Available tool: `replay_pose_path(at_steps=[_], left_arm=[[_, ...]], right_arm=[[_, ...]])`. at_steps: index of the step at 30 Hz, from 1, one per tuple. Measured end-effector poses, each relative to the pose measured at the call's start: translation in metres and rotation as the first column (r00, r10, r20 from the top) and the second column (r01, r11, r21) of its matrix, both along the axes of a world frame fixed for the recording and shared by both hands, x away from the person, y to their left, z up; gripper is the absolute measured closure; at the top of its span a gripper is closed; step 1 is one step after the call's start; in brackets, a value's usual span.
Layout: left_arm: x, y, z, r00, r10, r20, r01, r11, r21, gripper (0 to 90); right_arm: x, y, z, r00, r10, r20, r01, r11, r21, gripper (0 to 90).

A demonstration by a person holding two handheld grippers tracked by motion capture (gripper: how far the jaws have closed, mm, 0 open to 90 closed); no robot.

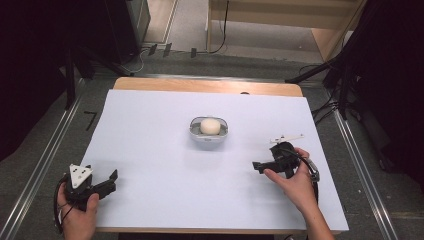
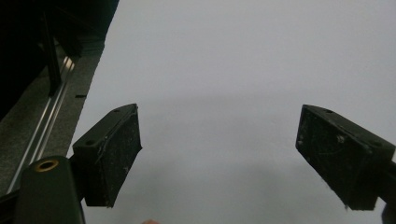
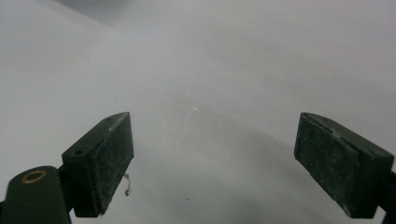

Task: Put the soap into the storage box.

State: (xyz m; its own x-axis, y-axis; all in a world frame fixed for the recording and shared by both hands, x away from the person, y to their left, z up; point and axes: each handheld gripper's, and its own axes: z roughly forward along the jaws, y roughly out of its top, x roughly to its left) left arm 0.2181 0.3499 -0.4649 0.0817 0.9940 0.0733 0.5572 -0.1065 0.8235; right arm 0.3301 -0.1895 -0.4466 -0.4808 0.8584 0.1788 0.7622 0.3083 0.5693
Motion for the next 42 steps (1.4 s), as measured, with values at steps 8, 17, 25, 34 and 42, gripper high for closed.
replay_pose_path(at_steps=[8,17,25,34,42], left_arm=[[0.000,-0.001,0.000,1.0000,0.006,0.000,-0.006,1.0000,0.003,15.0],[0.000,0.000,0.000,1.0000,0.003,0.001,-0.003,1.0000,0.000,15.0],[0.000,-0.001,0.000,0.9999,0.011,-0.002,-0.011,0.9999,0.006,15.0],[0.001,-0.001,0.000,0.9999,0.014,-0.003,-0.013,0.9999,0.006,15.0],[0.001,-0.001,0.000,0.9998,0.018,-0.005,-0.018,0.9998,0.013,15.0]], right_arm=[[-0.013,-0.017,-0.007,0.9971,-0.020,0.073,0.019,0.9997,0.015,12.7],[-0.024,-0.036,-0.014,0.9919,-0.048,0.118,0.046,0.9988,0.018,12.7],[-0.036,-0.064,-0.019,0.9811,-0.080,0.176,0.075,0.9965,0.037,13.0],[-0.052,-0.097,-0.026,0.9740,-0.138,0.180,0.130,0.9901,0.054,13.1],[-0.070,-0.127,-0.030,0.9662,-0.175,0.189,0.164,0.9838,0.072,13.0]])
